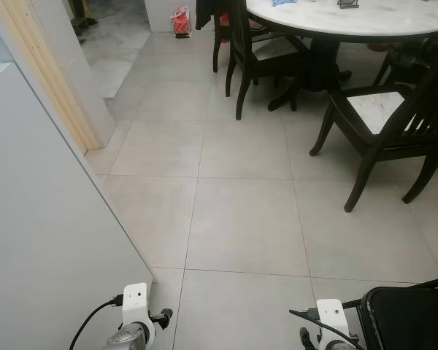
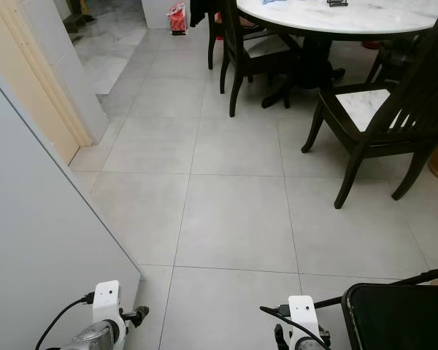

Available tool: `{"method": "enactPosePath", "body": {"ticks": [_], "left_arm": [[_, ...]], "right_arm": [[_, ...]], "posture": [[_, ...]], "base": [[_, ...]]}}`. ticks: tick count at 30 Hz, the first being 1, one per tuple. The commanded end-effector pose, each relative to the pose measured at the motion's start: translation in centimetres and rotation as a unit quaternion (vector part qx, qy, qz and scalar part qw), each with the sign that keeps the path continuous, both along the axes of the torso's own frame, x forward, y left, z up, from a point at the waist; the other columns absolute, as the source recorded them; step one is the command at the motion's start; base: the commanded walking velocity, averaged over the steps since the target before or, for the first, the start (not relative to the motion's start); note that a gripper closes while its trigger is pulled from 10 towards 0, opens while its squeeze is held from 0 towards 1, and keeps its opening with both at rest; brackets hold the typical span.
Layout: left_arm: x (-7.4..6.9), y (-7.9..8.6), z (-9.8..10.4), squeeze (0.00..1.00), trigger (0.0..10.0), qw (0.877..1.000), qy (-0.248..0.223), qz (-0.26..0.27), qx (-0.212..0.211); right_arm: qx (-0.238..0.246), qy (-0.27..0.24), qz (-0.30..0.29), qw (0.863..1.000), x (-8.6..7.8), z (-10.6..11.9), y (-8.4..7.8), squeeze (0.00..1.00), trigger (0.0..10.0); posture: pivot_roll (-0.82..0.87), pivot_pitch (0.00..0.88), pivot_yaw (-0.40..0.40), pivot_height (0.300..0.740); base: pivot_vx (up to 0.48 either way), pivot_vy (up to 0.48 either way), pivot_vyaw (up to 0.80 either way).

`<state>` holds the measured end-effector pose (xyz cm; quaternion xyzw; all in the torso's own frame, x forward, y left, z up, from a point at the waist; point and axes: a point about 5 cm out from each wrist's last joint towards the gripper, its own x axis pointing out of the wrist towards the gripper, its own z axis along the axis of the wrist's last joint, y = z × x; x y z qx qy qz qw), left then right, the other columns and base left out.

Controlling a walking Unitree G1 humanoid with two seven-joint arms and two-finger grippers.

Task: Restocking fridge

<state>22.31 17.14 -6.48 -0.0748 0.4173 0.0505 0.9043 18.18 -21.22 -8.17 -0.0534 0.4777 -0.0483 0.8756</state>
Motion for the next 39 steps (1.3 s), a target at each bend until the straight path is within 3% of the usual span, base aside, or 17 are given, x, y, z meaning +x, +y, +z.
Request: {"method": "enactPosePath", "body": {"ticks": [1,3,6,8,10,13,18,22,32,39], "left_arm": [[-0.9,-1.6,-0.7,0.0,10.0,0.997,0.042,-0.065,0.031],[-1.2,-2.1,-0.9,0.0,10.0,0.995,0.047,-0.077,0.032],[-1.5,-2.5,-1.1,0.0,10.0,0.996,0.05,-0.065,0.023],[-1.6,-2.8,-1.2,0.0,10.0,0.996,0.051,-0.066,0.022],[-1.5,-1.7,-1.1,0.0,10.0,0.997,0.051,-0.06,0.023],[-1.3,-0.1,-0.9,0.0,10.0,0.997,0.048,-0.06,0.03],[-1.5,0.0,-0.9,0.0,10.0,0.996,0.051,-0.064,0.03],[-1.2,0.3,-0.8,0.0,10.0,0.995,0.044,-0.075,0.057],[-1.6,0.4,-1.0,0.0,10.0,0.993,0.06,-0.077,0.069],[-2.0,0.3,-1.2,0.0,10.0,0.993,0.07,-0.079,0.061]], "right_arm": [[0.12,-0.043,-0.098,0.987,0.0,0.3,-0.6,0.0,10.0],[0.123,-0.047,-0.111,0.985,-0.3,0.2,-1.0,0.0,10.0],[0.103,-0.049,-0.179,0.977,-1.0,0.2,-2.7,0.0,10.0],[0.094,-0.041,-0.154,0.983,-1.2,0.1,-2.7,0.0,10.0],[0.093,-0.045,-0.135,0.985,-1.2,0.2,-2.6,0.0,10.0],[0.097,-0.043,-0.152,0.983,-1.4,0.1,-2.7,0.0,10.0],[0.099,-0.049,-0.143,0.984,-0.9,0.3,-2.7,0.0,10.0],[0.102,-0.051,-0.141,0.983,-0.8,0.4,-2.8,0.0,10.0],[0.093,-0.014,-0.156,0.983,-2.7,-0.2,-3.9,0.0,10.0],[0.08,-0.011,-0.15,0.985,-2.9,-0.2,-4.2,0.0,10.0]], "posture": [[-0.1,0.0,0.091,0.74],[-0.1,0.0,0.089,0.74],[-0.11,0.0,0.094,0.74],[-0.11,0.0,0.093,0.74],[-0.12,0.0,0.092,0.74],[-0.12,0.0,0.091,0.74],[-0.13,0.0,0.093,0.74],[-0.13,0.0,0.095,0.74],[-0.14,0.0,0.084,0.74],[-0.13,0.0,0.086,0.74]], "base": [[0.0,0.0,0.0],[0.0,0.0,0.0],[0.0,0.0,0.0],[0.0,0.0,0.0],[0.0,0.0,0.0],[0.0,0.0,0.0],[0.0,0.0,0.0],[0.0,0.0,0.0],[0.0,0.0,0.0],[0.0,0.0,0.0]]}}
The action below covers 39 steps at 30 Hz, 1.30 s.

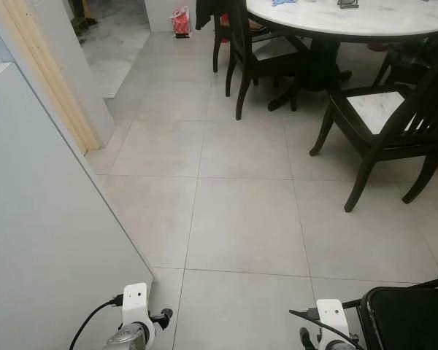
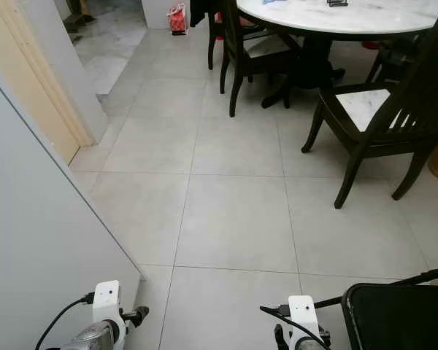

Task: Restocking fridge

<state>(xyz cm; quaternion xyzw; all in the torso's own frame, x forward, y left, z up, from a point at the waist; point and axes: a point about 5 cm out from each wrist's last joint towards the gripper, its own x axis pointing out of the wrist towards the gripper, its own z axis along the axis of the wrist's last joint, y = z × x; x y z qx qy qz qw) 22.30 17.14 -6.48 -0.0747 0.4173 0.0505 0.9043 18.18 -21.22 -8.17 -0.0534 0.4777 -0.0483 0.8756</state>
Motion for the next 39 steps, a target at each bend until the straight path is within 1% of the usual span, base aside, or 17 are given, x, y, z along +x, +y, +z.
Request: {"method": "enactPosePath", "body": {"ticks": [1,29,32,39], "left_arm": [[-2.0,0.3,-1.2,0.0,10.0,0.993,0.07,-0.079,0.061],[-2.0,0.2,-1.2,0.0,10.0,0.993,0.07,-0.079,0.057],[-1.8,0.8,-1.1,0.0,10.0,0.993,0.071,-0.074,0.053],[-1.8,0.8,-1.1,0.0,10.0,0.993,0.071,-0.075,0.057]], "right_arm": [[0.08,-0.011,-0.15,0.985,-2.9,-0.2,-4.2,0.0,10.0],[0.077,-0.009,-0.145,0.986,-2.9,-0.2,-4.2,0.0,10.0],[0.068,-0.026,-0.135,0.988,-1.2,0.7,-4.7,0.0,10.0],[0.076,-0.026,-0.135,0.988,-1.3,0.6,-4.6,0.0,10.0]], "posture": [[-0.13,0.0,0.086,0.74],[-0.13,0.0,0.088,0.74],[-0.13,0.0,0.085,0.74],[-0.13,0.0,0.089,0.74]], "base": [[0.0,0.0,0.0],[0.0,0.0,0.0],[0.0,0.0,0.0],[0.0,0.0,0.0]]}}
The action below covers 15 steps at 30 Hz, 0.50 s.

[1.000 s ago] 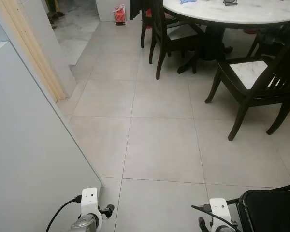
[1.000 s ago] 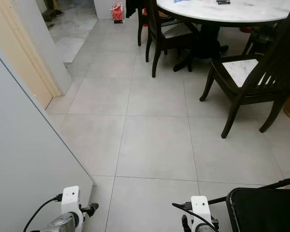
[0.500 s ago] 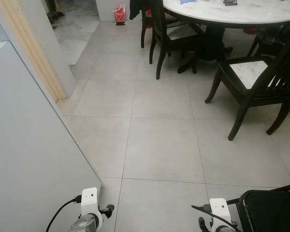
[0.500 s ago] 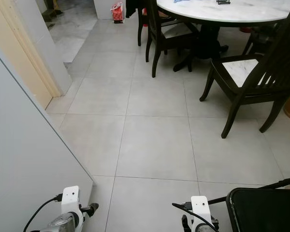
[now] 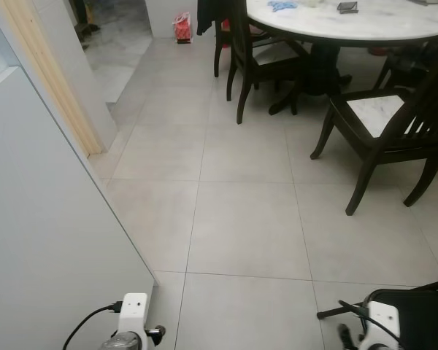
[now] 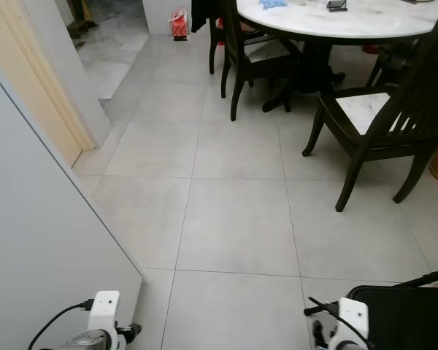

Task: Restocking fridge

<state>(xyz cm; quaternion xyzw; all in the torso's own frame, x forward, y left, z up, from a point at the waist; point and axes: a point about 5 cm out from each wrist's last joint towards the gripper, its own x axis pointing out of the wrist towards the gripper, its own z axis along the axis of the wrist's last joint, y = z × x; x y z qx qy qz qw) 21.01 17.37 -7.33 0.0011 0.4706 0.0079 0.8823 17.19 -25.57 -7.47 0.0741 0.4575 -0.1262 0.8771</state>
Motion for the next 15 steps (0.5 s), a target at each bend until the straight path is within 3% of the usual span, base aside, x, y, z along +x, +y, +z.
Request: {"method": "enactPosePath", "body": {"ticks": [1,12,15], "left_arm": [[-0.54,0.63,-0.26,0.0,10.0,1.0,0.013,-0.003,0.014],[-0.74,0.85,-0.36,0.0,10.0,0.999,0.022,0.019,0.021],[-0.73,0.78,-0.35,0.0,10.0,0.999,0.018,0.027,0.018]], "right_arm": [[0.004,0.002,-0.007,1.0,-0.27,-0.05,-0.24,0.0,10.0],[0.016,-0.006,-0.015,1.0,-0.26,-0.03,-0.2,0.0,10.0],[-0.002,-0.004,0.022,1.0,-0.07,0.14,-0.37,0.0,10.0]], "posture": [[-0.13,0.0,0.089,0.74],[-0.12,0.0,0.091,0.74],[-0.12,0.0,0.086,0.74]], "base": [[0.0,0.0,0.0],[0.0,0.0,0.0],[0.0,0.0,0.0]]}}
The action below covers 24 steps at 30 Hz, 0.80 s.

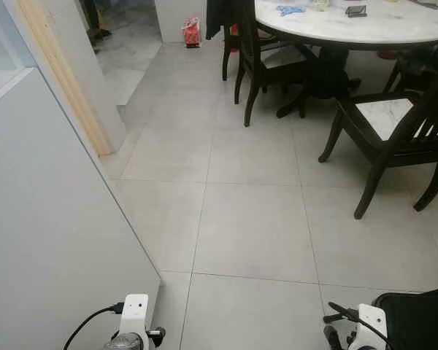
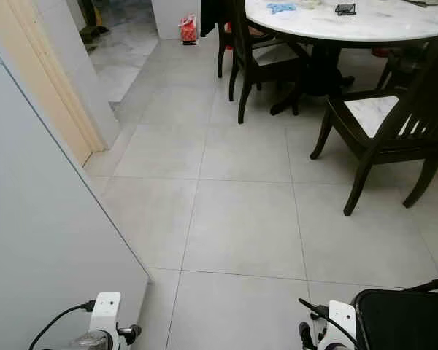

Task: Restocking fridge

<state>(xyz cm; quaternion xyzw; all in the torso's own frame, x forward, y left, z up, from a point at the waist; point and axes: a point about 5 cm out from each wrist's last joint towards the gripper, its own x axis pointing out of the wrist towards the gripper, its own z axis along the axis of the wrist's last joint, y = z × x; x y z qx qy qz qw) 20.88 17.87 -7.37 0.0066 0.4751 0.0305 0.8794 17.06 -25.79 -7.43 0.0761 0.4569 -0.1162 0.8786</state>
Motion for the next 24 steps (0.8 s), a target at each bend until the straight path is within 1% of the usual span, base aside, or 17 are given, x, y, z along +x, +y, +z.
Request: {"method": "enactPosePath", "body": {"ticks": [1,3,7,12,18,24], "left_arm": [[-0.61,0.25,-0.32,0.0,10.0,1.0,0.013,0.01,0.001],[-0.63,0.21,-0.34,0.0,10.0,1.0,0.013,0.012,-0.001],[-0.61,0.13,-0.34,0.0,10.0,1.0,0.014,0.006,0.0],[-0.65,0.06,-0.36,0.0,10.0,1.0,0.011,0.016,-0.007],[-0.61,0.13,-0.33,0.0,10.0,1.0,0.011,0.017,-0.007],[-0.59,-0.02,-0.34,0.0,10.0,1.0,0.011,0.019,-0.011]], "right_arm": [[-0.005,-0.006,0.01,1.0,0.07,0.12,-0.16,0.0,10.0],[0.001,-0.008,0.002,1.0,0.04,0.1,-0.13,0.0,10.0],[-0.005,-0.002,0.016,1.0,0.04,0.12,-0.21,0.0,10.0],[-0.006,0.002,0.021,1.0,0.0,0.1,-0.22,0.0,10.0],[-0.002,0.004,0.027,1.0,0.04,0.08,-0.11,0.0,10.0],[-0.007,0.007,0.038,0.999,0.09,0.14,-0.21,0.0,10.0]], "posture": [[-0.12,0.0,0.085,0.74],[-0.12,0.0,0.086,0.74],[-0.12,0.0,0.083,0.74],[-0.12,0.0,0.081,0.74],[-0.12,0.0,0.082,0.74],[-0.13,0.0,0.061,0.74]], "base": [[0.0,0.0,0.8],[0.0,0.0,0.8],[0.0,0.0,0.8],[0.0,0.0,0.8],[0.0,0.0,0.8],[0.0,0.0,0.8]]}}
